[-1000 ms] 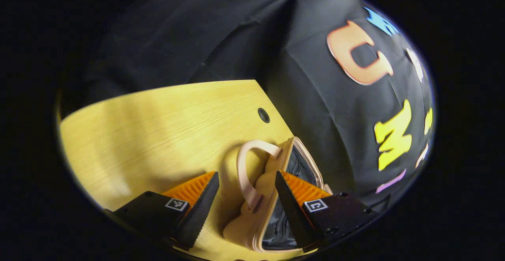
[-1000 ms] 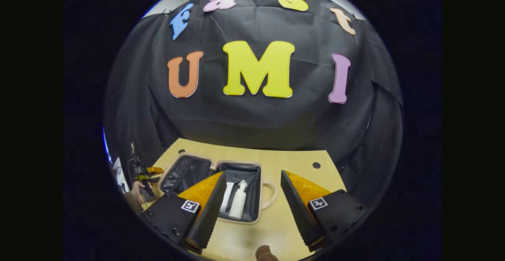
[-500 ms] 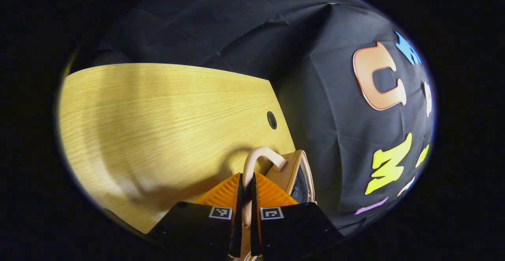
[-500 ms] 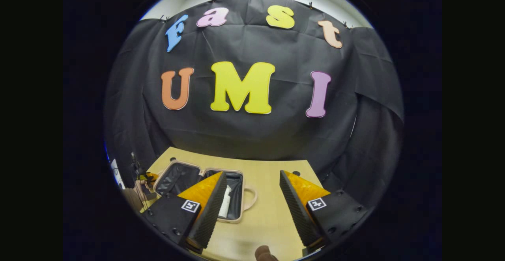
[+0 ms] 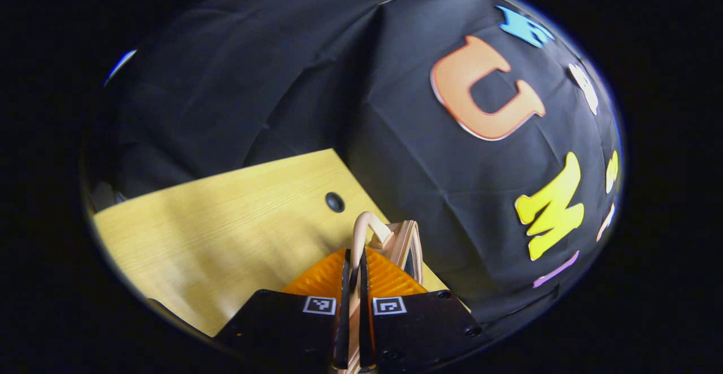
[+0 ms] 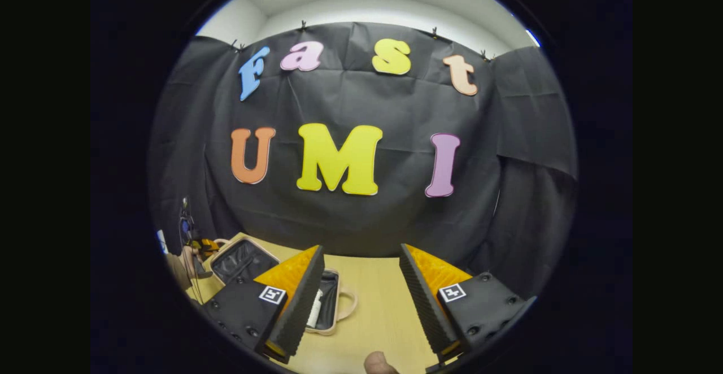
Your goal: First open the suitcase, pack the skin care products into it, and then close the suitcase.
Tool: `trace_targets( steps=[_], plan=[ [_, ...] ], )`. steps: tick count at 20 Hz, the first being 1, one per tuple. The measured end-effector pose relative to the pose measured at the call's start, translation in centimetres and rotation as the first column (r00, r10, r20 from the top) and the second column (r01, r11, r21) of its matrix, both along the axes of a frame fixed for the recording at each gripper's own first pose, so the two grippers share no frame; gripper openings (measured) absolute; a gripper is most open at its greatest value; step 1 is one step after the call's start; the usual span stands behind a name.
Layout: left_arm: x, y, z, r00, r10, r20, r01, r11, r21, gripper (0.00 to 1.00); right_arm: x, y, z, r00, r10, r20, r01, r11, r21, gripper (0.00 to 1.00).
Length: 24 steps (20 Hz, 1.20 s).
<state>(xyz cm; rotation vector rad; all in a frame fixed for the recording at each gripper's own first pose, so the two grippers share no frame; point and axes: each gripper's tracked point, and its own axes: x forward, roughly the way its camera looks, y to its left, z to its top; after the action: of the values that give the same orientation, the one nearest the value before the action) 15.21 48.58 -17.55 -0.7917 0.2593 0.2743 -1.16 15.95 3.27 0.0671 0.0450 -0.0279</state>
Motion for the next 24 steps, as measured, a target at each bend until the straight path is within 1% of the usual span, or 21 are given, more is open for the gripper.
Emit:
trace_targets(
  steps=[1,3,4,6,8,9,10,12,13,14,16,17,18,20,21,24],
  plan=[
    [0.0,-1.0,1.7,1.000,-0.006,0.011,0.006,0.999,0.044,0.10,0.0,-1.0,0.0,1.000,-0.003,0.007,0.003,1.000,0.000,0.80],
    [0.5,-3.6,5.3,0.999,-0.011,0.037,0.007,0.995,0.102,0.10,-0.2,-2.9,-0.1,1.000,-0.015,0.014,0.014,1.000,0.020,0.78],
    [0.6,-5.1,7.0,0.998,-0.016,0.054,0.009,0.991,0.136,0.10,-0.3,-3.6,-0.2,1.000,-0.013,0.015,0.013,0.999,0.031,0.80],
    [0.5,-8.8,9.9,0.995,-0.055,0.089,0.034,0.975,0.217,0.10,-0.6,-5.1,0.0,1.000,0.003,0.026,-0.004,1.000,0.022,0.80],
    [0.2,-13.1,12.7,0.986,-0.093,0.138,0.058,0.968,0.242,0.10,-0.8,-6.8,0.3,0.999,0.017,0.041,-0.017,1.000,-0.013,0.79],
    [0.0,-15.0,13.3,0.985,-0.098,0.142,0.054,0.957,0.284,0.10,-1.0,-7.7,0.2,0.999,0.022,0.035,-0.022,1.000,-0.020,0.78],
    [-0.1,-16.6,13.4,0.986,-0.103,0.134,0.051,0.938,0.343,0.10,-1.2,-8.3,0.5,0.999,0.031,0.039,-0.031,1.000,-0.007,0.80],
    [0.0,-19.7,13.6,0.987,-0.121,0.105,0.059,0.886,0.460,0.09,-1.0,-9.4,0.8,0.998,0.040,0.042,-0.041,0.999,0.006,0.80],
    [0.2,-21.3,13.6,0.986,-0.134,0.095,0.071,0.869,0.490,0.09,-0.8,-10.1,0.7,0.998,0.045,0.039,-0.045,0.999,-0.005,0.79],
    [0.3,-23.1,13.6,0.985,-0.147,0.093,0.081,0.862,0.501,0.09,-0.8,-10.6,0.8,0.998,0.051,0.038,-0.050,0.999,-0.018,0.80],
    [0.3,-26.6,13.4,0.982,-0.169,0.089,0.106,0.869,0.484,0.09,-0.9,-11.1,1.0,0.997,0.066,0.038,-0.065,0.998,-0.023,0.80],
    [0.2,-28.4,12.9,0.979,-0.190,0.073,0.132,0.865,0.484,0.08,-0.9,-11.5,1.0,0.997,0.070,0.040,-0.069,0.997,-0.027,0.80],
    [0.2,-30.0,12.3,0.976,-0.211,0.052,0.158,0.852,0.500,0.09,-1.0,-11.9,0.9,0.997,0.073,0.039,-0.072,0.997,-0.033,0.80],
    [0.5,-32.9,11.6,0.970,-0.240,0.025,0.187,0.813,0.551,0.09,-1.1,-12.6,0.8,0.997,0.072,0.039,-0.070,0.997,-0.036,0.80],
    [0.7,-34.4,10.7,0.966,-0.260,0.002,0.215,0.802,0.557,0.08,-1.1,-13.0,0.8,0.997,0.068,0.038,-0.066,0.997,-0.035,0.80],
    [1.1,-39.4,7.6,0.942,-0.329,-0.062,0.309,0.785,0.537,0.08,-1.2,-14.6,0.0,0.999,0.044,0.016,-0.044,0.999,-0.031,0.80]
  ],
)
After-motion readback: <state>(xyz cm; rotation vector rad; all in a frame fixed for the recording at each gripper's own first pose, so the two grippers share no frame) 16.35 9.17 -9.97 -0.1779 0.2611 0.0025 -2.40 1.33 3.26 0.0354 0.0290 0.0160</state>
